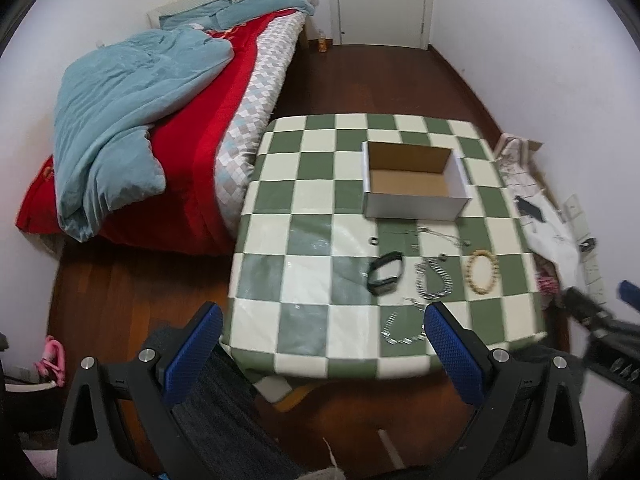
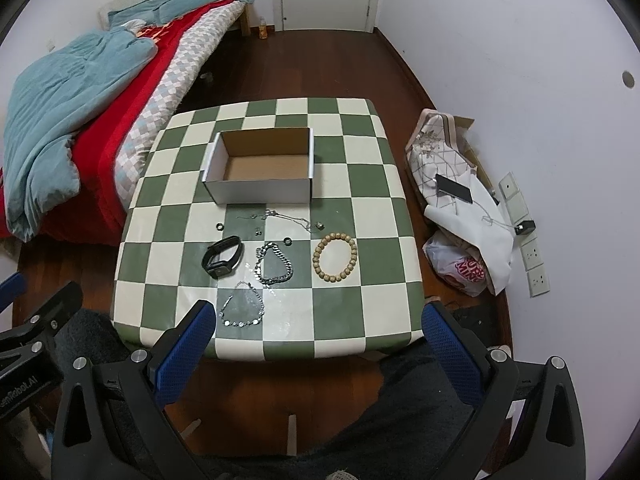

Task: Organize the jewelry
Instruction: 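Lower the left gripper onto the thin silver flower-link bracelet and close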

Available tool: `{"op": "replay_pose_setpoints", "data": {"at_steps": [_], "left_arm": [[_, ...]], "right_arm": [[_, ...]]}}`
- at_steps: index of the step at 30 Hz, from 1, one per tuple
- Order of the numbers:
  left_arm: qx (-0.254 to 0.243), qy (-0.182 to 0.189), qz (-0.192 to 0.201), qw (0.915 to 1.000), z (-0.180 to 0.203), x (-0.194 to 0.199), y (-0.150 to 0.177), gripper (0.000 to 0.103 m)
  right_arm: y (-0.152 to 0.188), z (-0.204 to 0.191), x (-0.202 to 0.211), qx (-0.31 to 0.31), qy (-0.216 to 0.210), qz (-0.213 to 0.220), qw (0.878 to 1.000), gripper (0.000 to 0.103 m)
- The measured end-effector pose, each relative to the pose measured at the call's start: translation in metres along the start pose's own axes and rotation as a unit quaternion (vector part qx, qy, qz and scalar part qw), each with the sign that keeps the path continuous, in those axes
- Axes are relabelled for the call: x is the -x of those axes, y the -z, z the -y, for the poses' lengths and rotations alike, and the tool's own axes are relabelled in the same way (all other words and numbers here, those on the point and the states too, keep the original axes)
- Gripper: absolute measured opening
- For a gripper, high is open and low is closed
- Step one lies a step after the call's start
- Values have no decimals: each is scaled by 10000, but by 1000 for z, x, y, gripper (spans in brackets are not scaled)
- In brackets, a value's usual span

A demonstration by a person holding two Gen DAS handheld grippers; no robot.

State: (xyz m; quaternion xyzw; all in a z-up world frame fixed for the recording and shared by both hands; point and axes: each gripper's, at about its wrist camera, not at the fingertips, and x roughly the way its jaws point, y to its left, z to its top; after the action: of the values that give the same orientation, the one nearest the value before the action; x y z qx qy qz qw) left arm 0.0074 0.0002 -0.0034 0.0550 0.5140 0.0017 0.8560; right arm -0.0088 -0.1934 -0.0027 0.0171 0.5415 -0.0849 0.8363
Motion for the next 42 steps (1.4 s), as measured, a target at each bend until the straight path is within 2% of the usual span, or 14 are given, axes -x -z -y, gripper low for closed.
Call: {"op": "replay_pose_setpoints", "data": {"at_steps": [6, 10, 14, 15, 22, 27, 30, 33, 34, 35, 36, 37, 38, 42], "left_arm": [[-462, -585, -161, 9971, 18, -64, 7, 103], [-843, -655, -518, 9929, 38, -111, 16, 103], [-1220, -574, -973, 9861, 65, -159, 28, 103], [-1270, -557, -1026, 9850, 70, -166, 30, 103], [-1361, -21, -1730, 9755, 88, -210, 54, 102], [-1606, 224, -1766, 9708, 106, -218, 69, 102], [-1496, 386, -1574, 9754, 106, -216, 65, 98], [-1513, 629, -1416, 9763, 108, -211, 65, 80], [-1533, 751, -1365, 9758, 110, -209, 65, 67], [-1530, 851, -1343, 9754, 111, -207, 66, 48], [-1523, 1048, -1321, 9738, 112, -204, 67, 38], [-1575, 1025, -1264, 9740, 114, -202, 67, 17], [-1682, 1074, -1227, 9722, 117, -201, 67, 6], [-1644, 1183, -1227, 9716, 111, -200, 65, 5]], "right_arm": [[-7, 23, -45, -273, 141, -249, 9992, 103], [-5, 38, -89, -440, 140, -481, 9978, 102], [1, 46, -136, -528, 68, -817, 9952, 77], [3, 48, -148, -567, 90, -897, 9943, 75], [14, 68, -196, -942, 107, -1224, 9879, 74], [16, 82, -210, -1156, 107, -1342, 9841, 74], [18, 87, -218, -1247, 118, -1412, 9820, 74], [20, 90, -224, -1283, 131, -1441, 9811, 74], [20, 90, -226, -1293, 127, -1453, 9808, 74], [21, 91, -228, -1307, 119, -1461, 9805, 74], [21, 91, -230, -1316, 118, -1468, 9803, 74], [21, 91, -232, -1319, 122, -1477, 9801, 74], [21, 92, -233, -1329, 114, -1482, 9799, 74], [21, 92, -239, -1354, 93, -1498, 9794, 74]]}}
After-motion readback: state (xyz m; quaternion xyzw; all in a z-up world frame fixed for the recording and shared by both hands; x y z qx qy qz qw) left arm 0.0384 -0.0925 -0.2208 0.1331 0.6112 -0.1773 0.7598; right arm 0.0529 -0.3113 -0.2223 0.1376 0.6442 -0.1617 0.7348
